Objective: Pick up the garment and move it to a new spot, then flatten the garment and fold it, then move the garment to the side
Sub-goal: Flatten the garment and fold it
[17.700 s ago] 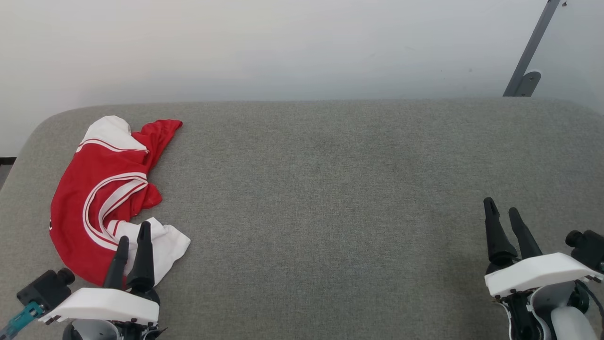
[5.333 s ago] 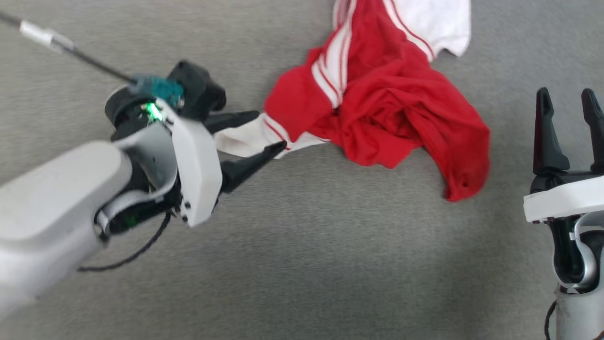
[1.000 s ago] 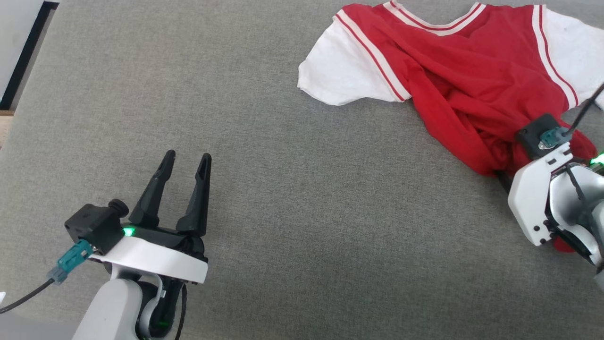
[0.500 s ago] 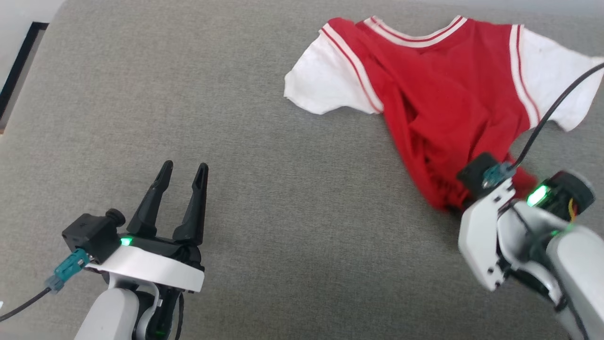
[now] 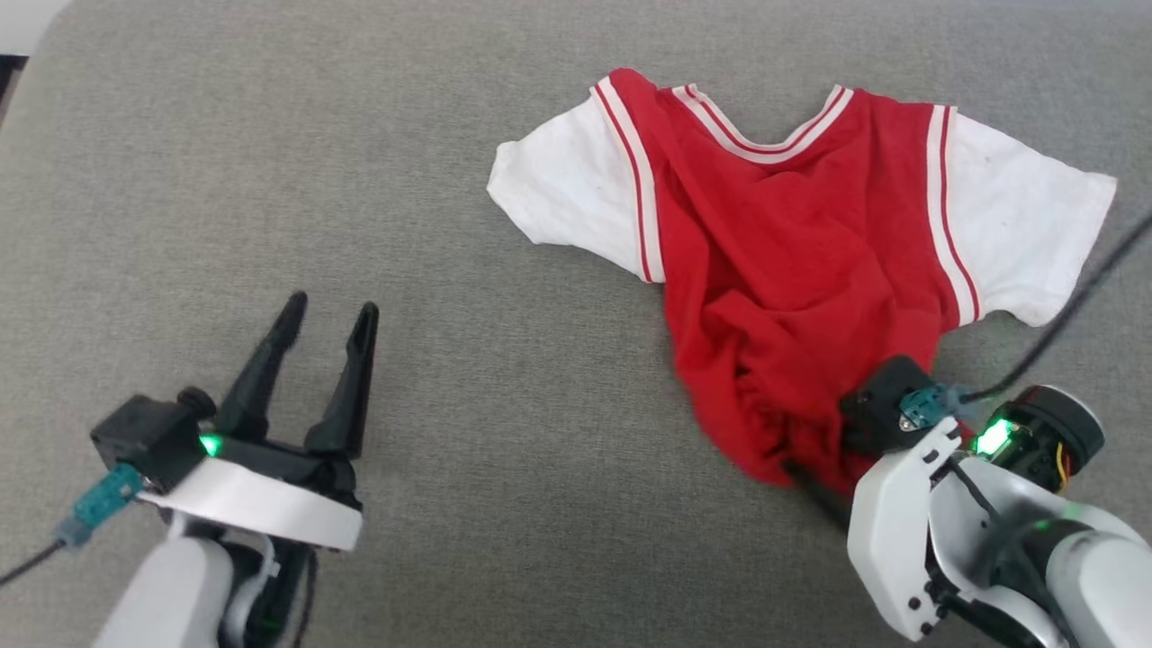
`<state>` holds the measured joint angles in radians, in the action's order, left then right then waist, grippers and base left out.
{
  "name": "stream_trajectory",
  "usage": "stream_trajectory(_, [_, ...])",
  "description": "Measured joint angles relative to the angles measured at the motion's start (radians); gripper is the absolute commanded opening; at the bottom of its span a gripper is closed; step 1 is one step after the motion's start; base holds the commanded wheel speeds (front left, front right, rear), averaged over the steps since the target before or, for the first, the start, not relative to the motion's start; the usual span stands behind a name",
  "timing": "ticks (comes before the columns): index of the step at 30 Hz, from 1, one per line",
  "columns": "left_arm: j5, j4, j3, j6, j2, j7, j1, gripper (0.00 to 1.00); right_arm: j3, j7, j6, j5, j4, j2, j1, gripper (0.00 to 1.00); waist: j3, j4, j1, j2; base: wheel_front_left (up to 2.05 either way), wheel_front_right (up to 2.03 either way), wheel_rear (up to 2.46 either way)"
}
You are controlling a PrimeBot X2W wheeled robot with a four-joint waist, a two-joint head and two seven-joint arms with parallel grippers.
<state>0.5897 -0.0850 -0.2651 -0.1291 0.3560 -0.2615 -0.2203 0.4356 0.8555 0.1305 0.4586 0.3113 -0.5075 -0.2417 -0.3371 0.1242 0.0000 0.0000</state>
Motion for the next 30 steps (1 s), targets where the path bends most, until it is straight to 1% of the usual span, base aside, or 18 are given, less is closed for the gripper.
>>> stream_trajectory(3, [-0.002,0.012,-0.024,0.0,0.066,0.0,-0.046,1.0,-0.051,-0.029,0.0,-0.016,0.04,0.047,0.034,1.0,-0.005,-0.018,0.0,0.0,0.0,0.0,0.0])
stream_trajectory(6, [-0.002,0.022,-0.077,0.0,0.166,0.0,-0.098,1.0,-0.132,-0.077,0.0,-0.054,0.089,0.089,0.062,1.0,-0.006,-0.045,0.0,0.0,0.0,0.0,0.0])
stream_trajectory(8, [0.017,0.029,-0.116,0.0,0.243,0.018,-0.148,1.0,-0.205,-0.128,0.0,-0.08,0.124,0.14,0.087,1.0,-0.007,-0.067,0.0,0.0,0.0,0.0,0.0])
stream_trajectory(9, [0.017,0.029,-0.116,0.0,0.243,0.018,-0.148,1.0,-0.205,-0.128,0.0,-0.08,0.124,0.14,0.087,1.0,-0.007,-0.067,0.0,0.0,0.0,0.0,0.0])
stream_trajectory(10, [0.033,0.036,-0.138,0.0,0.283,0.033,-0.178,1.0,-0.245,-0.161,0.0,-0.093,0.143,0.167,0.096,1.0,-0.009,-0.079,0.0,0.0,0.0,0.0,0.0])
stream_trajectory(14, [0.104,0.061,-0.27,0.0,0.452,0.135,-0.328,1.0,-0.383,-0.306,0.0,-0.144,0.186,0.276,0.135,1.0,-0.023,-0.133,0.0,0.0,0.0,0.0,0.0])
stream_trajectory(16, [0.157,0.067,-0.357,0.0,0.522,0.203,-0.407,1.0,-0.435,-0.38,0.0,-0.156,0.191,0.342,0.147,1.0,-0.036,-0.16,0.0,0.0,0.0,0.0,0.0])
stream_trajectory(17, [0.193,0.065,-0.403,-0.003,0.548,0.236,-0.449,1.0,-0.457,-0.421,0.0,-0.163,0.189,0.371,0.149,1.0,-0.044,-0.173,0.0,0.0,0.0,0.0,0.0])
stream_trajectory(20, [0.351,0.036,-0.504,-0.003,0.603,0.369,-0.57,1.0,-0.484,-0.524,0.0,-0.17,0.163,0.417,0.15,1.0,-0.075,-0.21,0.0,0.0,0.0,0.0,0.0])
stream_trajectory(23, [0.424,-0.012,-0.593,-0.003,0.649,0.484,-0.693,1.0,-0.494,-0.607,0.0,-0.157,0.119,0.444,0.149,1.0,-0.11,-0.247,0.0001,0.0,0.0,0.0,0.0])
stream_trajectory(26, [0.477,-0.079,-0.667,-0.003,0.661,0.567,-0.801,1.0,-0.498,-0.665,0.0,-0.138,0.075,0.449,0.148,1.0,-0.144,-0.284,0.0,0.0,0.0,0.0,0.0])
stream_trajectory(30, [0.536,-0.153,-0.765,-0.003,0.661,0.653,-0.91,1.0,-0.47,-0.709,0.0,-0.117,0.026,0.454,0.143,1.0,-0.182,-0.331,0.0,0.0,0.0,0.0,0.0])
